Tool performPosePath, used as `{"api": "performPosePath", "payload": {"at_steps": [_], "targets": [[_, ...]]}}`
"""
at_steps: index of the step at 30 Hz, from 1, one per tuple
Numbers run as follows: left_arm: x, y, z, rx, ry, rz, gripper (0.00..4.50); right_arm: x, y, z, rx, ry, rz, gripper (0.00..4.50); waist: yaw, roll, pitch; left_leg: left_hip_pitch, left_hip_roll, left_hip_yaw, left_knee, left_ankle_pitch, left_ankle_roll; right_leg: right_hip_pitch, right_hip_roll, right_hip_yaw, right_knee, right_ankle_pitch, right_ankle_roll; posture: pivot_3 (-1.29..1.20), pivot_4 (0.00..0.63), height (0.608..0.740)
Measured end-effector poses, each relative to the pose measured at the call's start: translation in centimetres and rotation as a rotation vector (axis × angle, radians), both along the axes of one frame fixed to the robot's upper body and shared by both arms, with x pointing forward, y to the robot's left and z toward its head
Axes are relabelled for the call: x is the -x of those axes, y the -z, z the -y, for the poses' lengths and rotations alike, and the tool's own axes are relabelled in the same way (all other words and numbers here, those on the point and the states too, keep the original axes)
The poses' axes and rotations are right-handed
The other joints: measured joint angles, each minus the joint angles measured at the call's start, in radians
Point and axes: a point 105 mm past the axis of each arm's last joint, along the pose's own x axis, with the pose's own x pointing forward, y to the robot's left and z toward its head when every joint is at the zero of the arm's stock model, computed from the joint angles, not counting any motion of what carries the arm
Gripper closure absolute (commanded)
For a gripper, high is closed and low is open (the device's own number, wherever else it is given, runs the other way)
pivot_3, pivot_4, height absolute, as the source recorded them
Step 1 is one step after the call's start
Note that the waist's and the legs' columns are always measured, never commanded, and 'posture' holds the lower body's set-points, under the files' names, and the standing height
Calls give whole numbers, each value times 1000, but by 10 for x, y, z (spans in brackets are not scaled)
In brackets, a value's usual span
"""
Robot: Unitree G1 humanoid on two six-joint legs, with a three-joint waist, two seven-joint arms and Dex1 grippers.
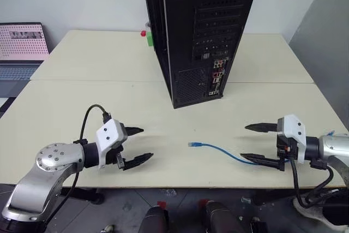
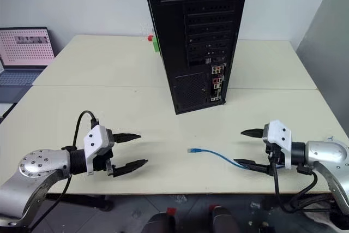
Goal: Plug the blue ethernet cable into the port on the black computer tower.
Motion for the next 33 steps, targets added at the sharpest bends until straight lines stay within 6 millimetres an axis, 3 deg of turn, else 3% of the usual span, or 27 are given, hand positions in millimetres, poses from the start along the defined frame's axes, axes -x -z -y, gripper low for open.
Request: {"api": "performPosePath", "payload": {"at_steps": [12, 20, 27, 33], "targets": [[7, 3, 3, -17, 26, 9, 23, -5, 7, -2, 30, 4, 13, 33, 0, 0, 0, 0, 0, 0, 0, 0, 0, 0, 0, 0, 0, 0, 0, 0, 150, 740], [20, 16, 19, -75, 129, -33, 23, -17, 23, -32, 16, -16, 13, 33, -1, 0, 0, 0, 0, 0, 0, 0, 0, 0, 1, 0, 0, 0, 0, 0, 150, 740], [6, 10, 20, -82, 129, 23, 23, -33, 56, -62, -2, -41, -60, 33, -1, 0, 0, 0, 0, 0, 0, 0, 0, 0, 1, 0, 0, 0, 0, 0, 150, 740], [6, 12, 25, -63, 138, 19, 9, -46, 74, -72, 12, -34, -70, 194, -1, 0, 0, -1, 0, 0, 0, 0, 0, -1, 1, 0, 1, 1, -1, 0, 150, 740]]}}
